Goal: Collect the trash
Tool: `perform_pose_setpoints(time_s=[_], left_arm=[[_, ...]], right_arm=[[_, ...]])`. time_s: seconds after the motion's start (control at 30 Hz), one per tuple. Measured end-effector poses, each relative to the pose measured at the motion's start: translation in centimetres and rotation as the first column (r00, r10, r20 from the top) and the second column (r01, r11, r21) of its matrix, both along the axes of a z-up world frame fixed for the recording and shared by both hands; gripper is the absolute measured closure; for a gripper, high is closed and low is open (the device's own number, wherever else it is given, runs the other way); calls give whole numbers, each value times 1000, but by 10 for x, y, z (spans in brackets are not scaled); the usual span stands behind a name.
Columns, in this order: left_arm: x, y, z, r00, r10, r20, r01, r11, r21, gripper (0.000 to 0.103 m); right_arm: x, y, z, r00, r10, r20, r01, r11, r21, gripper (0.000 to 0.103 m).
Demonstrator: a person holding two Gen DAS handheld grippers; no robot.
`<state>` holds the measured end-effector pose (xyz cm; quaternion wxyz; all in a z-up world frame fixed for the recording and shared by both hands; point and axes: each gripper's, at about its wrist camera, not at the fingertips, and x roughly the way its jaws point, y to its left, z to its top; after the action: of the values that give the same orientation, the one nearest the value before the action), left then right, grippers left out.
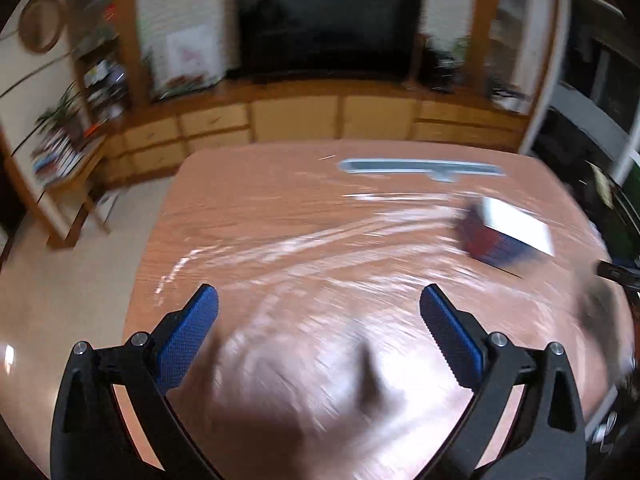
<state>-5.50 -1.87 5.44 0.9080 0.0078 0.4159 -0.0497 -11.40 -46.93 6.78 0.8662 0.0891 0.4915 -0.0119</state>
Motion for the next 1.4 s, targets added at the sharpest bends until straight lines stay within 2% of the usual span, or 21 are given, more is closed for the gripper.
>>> perform_pose_setpoints(time_s=[0.07,0.17,0.37,0.43,0.6,1.4], left_arm=[[23,10,-12,999,42,-28,-42,999,-16,2],[49,21,-25,994,94,-49,-95,996,0,2],[70,42,-44,983,163,-82,-161,986,30,2],[75,44,-51,981,174,-89,-171,984,44,2],[77,45,-52,981,172,-95,-169,985,38,2],[80,48,-51,980,171,-98,-169,985,31,1]], right_arm=[[10,-10,-6,1000,-20,7,20,999,-25,4],[31,-14,-17,1000,-25,16,26,998,-53,4],[52,-36,-23,997,-72,21,73,996,-53,4],[55,-38,-24,997,-72,30,74,994,-86,4],[52,-35,-29,997,-59,53,66,988,-141,4],[54,-32,-25,997,-61,52,67,988,-141,4]])
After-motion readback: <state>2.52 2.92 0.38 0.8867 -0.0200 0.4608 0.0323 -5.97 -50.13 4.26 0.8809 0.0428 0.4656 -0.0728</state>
